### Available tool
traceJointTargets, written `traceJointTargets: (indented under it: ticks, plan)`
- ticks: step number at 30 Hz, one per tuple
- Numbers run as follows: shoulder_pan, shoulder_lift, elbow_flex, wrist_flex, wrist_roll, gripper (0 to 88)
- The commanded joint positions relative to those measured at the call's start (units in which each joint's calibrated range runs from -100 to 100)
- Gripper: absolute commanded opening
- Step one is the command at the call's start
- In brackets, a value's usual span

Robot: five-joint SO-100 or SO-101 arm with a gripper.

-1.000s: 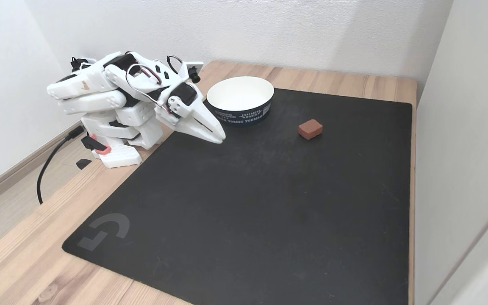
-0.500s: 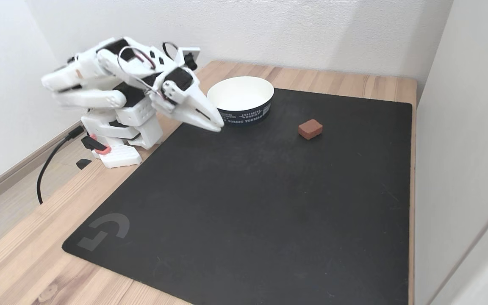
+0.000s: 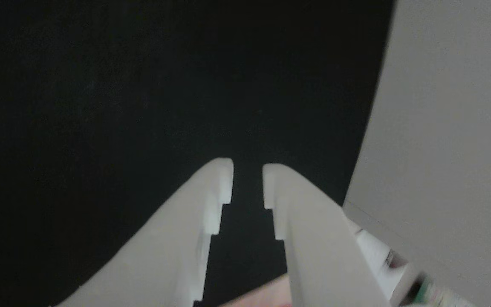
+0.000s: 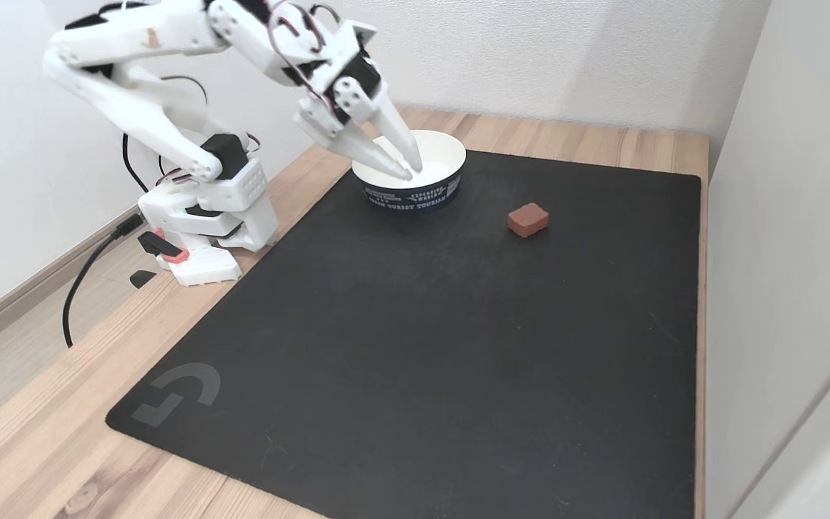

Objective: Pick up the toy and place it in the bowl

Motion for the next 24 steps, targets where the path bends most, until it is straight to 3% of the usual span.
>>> traceJointTargets:
  ticks: [1, 13, 24]
  plan:
    - [-3.9, 11.7, -11.9, -0.5, 0.2, 2.3]
    - [-11.0, 42.1, -38.7, -0.6, 0.3, 2.2]
    - [-12.1, 66.0, -61.7, 0.3, 0.3, 2.2]
